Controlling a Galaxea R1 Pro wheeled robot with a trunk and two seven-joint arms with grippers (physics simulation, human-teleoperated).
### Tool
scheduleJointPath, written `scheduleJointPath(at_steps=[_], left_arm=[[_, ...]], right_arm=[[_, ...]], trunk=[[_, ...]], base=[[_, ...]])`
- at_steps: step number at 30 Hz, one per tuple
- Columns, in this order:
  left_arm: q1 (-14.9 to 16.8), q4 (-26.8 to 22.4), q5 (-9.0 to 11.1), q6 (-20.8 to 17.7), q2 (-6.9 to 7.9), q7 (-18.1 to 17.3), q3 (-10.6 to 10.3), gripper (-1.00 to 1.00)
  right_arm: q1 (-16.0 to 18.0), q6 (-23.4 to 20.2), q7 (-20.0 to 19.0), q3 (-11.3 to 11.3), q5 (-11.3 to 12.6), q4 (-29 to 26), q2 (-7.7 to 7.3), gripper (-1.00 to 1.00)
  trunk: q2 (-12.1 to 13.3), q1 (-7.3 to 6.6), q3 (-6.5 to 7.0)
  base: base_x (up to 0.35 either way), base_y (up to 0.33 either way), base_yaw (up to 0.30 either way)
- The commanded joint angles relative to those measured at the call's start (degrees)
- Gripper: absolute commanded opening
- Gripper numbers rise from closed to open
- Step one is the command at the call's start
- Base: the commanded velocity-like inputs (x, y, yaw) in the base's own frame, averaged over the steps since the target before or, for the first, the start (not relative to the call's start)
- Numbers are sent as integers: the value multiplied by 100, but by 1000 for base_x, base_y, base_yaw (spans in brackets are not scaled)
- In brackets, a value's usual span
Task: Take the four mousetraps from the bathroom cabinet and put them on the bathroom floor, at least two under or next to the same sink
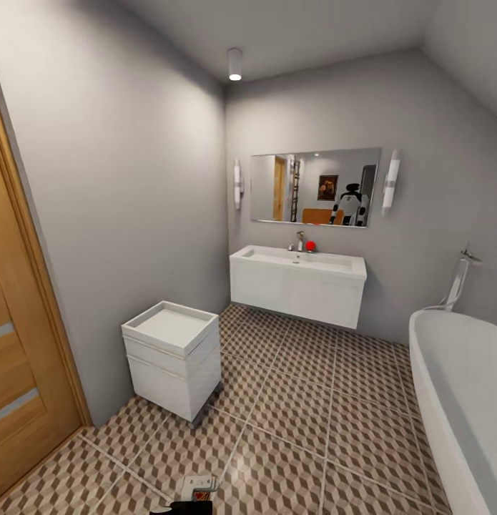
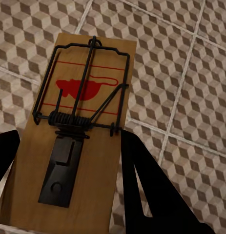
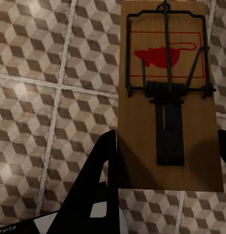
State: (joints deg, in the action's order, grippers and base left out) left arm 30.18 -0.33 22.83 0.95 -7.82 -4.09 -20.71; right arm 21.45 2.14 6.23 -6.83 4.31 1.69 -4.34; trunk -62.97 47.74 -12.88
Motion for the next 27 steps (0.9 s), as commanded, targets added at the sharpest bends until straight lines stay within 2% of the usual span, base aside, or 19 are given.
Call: scheduleJointPath(at_steps=[1,27], left_arm=[[6,7,37,11,-1,-5,-47,-100],[6,7,37,11,-1,-4,-47,-100]], right_arm=[[9,24,-5,-19,52,15,1,-100],[9,35,-84,-20,46,15,1,-100]], trunk=[[-5,0,-8],[-5,0,-8]], base=[[0,0,-17],[0,0,-2]])
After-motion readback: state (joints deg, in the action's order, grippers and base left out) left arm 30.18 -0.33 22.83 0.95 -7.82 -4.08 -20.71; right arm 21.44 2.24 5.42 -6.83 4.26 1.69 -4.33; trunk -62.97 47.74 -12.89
